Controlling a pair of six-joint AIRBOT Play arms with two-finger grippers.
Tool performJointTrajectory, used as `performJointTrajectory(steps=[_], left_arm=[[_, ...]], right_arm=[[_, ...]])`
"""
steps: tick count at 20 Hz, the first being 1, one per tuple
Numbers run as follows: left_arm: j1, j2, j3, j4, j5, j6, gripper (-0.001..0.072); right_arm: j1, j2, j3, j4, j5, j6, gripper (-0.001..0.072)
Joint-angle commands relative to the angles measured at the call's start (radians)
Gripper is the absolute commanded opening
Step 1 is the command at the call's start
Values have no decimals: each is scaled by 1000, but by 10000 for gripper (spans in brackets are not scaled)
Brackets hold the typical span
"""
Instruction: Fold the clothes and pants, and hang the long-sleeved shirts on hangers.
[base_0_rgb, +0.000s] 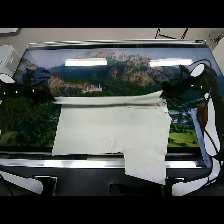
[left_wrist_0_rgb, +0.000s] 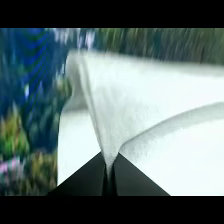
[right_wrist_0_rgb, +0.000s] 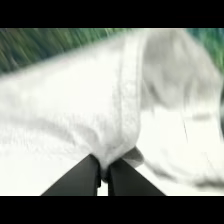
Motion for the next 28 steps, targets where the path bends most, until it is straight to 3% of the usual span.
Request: performJointTrajectory(steps=[1, 9, 14, 15, 16, 17, 18, 21, 23, 25, 28], left_arm=[[11, 2, -134, 27, -146, -7, 19], [13, 2, -190, 50, -131, 24, 18], [11, -9, -208, 80, -90, 22, 21], [12, -8, -206, 80, -78, 22, 66], [14, -5, -199, 80, -81, 22, 243], [20, 0, -185, 80, -100, 23, 450], [32, 10, -169, 81, -126, 23, 463], [101, 91, -166, 94, -171, 18, 453], [138, 174, -252, 139, -175, 20, 442], [164, 279, -447, 145, -126, 23, 442], [199, 445, -768, 150, -32, 119, 442]], right_arm=[[16, 8, -139, -28, 169, 20, 48], [13, 3, -188, -45, 58, 28, 48], [16, 2, -188, -57, 61, 39, 49], [15, 3, -188, -51, 62, 39, 72], [13, 7, -188, -52, 64, 39, 172], [2, 16, -180, -51, 89, 26, 352], [-18, 31, -171, -47, 126, 6, 481], [-134, 108, -174, -65, 266, -21, 560], [-205, 177, -253, -117, 308, -21, 560], [-243, 278, -427, -152, 245, -26, 560], [-248, 385, -645, -145, 164, -73, 560]])
